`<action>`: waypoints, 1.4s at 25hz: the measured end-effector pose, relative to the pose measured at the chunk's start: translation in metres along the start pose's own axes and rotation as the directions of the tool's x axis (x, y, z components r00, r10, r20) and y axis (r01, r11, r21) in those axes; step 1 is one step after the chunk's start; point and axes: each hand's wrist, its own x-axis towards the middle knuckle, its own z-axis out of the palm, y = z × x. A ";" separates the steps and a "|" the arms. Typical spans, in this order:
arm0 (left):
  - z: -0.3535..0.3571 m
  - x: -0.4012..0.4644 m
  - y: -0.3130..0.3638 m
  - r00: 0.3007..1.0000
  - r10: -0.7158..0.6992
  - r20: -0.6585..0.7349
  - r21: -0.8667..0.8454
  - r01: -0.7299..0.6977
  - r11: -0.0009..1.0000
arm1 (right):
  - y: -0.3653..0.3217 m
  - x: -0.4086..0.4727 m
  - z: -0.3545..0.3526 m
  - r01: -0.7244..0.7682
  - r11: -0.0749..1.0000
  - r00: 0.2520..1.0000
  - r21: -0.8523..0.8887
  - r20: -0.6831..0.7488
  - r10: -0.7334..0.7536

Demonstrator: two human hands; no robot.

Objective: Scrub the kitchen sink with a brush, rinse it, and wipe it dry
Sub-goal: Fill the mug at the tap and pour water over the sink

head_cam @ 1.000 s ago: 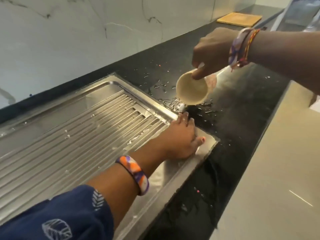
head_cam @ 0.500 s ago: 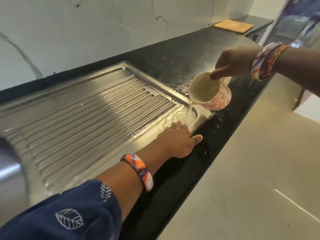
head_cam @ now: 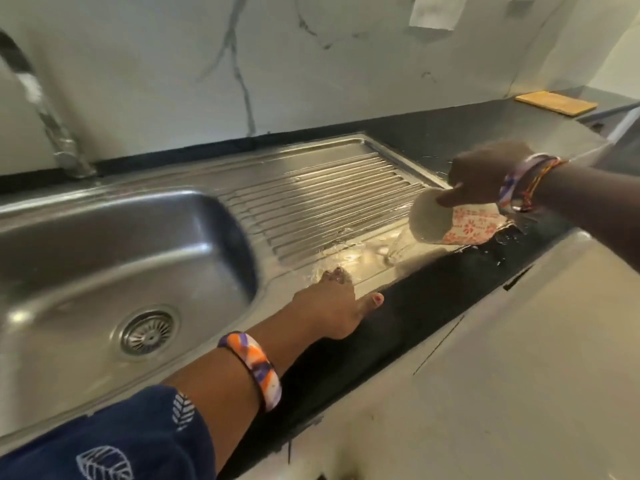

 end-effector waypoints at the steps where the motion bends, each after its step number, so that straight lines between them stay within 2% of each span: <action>1: 0.002 -0.013 -0.010 1.000 -0.015 -0.011 -0.005 0.015 1.000 | -0.012 -0.006 -0.004 0.038 0.999 0.998 0.004 -0.042 -0.038; 4: 0.003 -0.048 -0.030 0.998 -0.033 -0.061 -0.028 0.031 0.999 | -0.061 -0.021 -0.020 0.197 0.979 0.966 -0.050 -0.163 -0.202; 8: 0.008 -0.083 -0.055 0.992 -0.113 -0.063 -0.119 0.105 0.987 | -0.118 -0.030 -0.047 0.328 0.937 0.911 -0.117 -0.222 -0.347; 13: 0.002 -0.123 -0.086 0.969 -0.232 -0.082 -0.164 0.217 0.962 | -0.194 -0.050 -0.080 0.498 0.848 0.830 -0.180 -0.183 -0.527; 16: -0.005 -0.146 -0.116 0.954 -0.293 -0.068 -0.202 0.275 0.940 | -0.243 -0.064 -0.101 0.581 0.773 0.755 -0.254 -0.187 -0.629; 20: -0.003 -0.167 -0.176 0.908 -0.415 0.049 -0.320 0.408 0.855 | -0.301 -0.073 -0.132 0.652 0.675 0.615 -0.344 -0.280 -0.737; 22: 0.002 -0.172 -0.204 0.869 -0.481 0.117 -0.412 0.484 0.772 | -0.325 -0.073 -0.145 0.664 0.638 0.541 -0.390 -0.339 -0.770; 24: 0.006 -0.171 -0.227 0.830 -0.521 0.198 -0.592 0.525 0.612 | -0.343 -0.070 -0.157 0.663 0.612 0.464 -0.430 -0.405 -0.788; 27: 0.005 -0.158 -0.253 0.818 -0.493 0.296 -0.851 0.460 0.253 | -0.361 -0.054 -0.171 0.674 0.591 0.378 -0.444 -0.479 -0.792; 29: -0.004 -0.147 -0.267 0.829 -0.491 0.267 -0.954 0.298 -0.016 | -0.367 -0.036 -0.177 0.691 0.593 0.346 -0.413 -0.531 -0.774; 31: -0.023 -0.131 -0.283 0.807 -0.561 0.182 -0.980 0.103 -0.169 | -0.368 -0.008 -0.183 0.714 0.628 0.381 -0.309 -0.581 -0.720; 32: -0.034 -0.123 -0.290 0.784 -0.605 0.139 -0.977 0.010 -0.212 | -0.366 0.009 -0.183 0.724 0.655 0.435 -0.215 -0.595 -0.676; 34: -0.061 -0.108 -0.304 0.744 -0.664 0.067 -0.960 -0.133 -0.246 | -0.362 0.049 -0.175 0.715 0.694 0.609 0.078 -0.555 -0.566; 35: -0.079 -0.099 -0.310 0.724 -0.689 0.032 -0.960 -0.171 -0.224 | -0.359 0.071 -0.167 0.686 0.680 0.699 0.260 -0.497 -0.515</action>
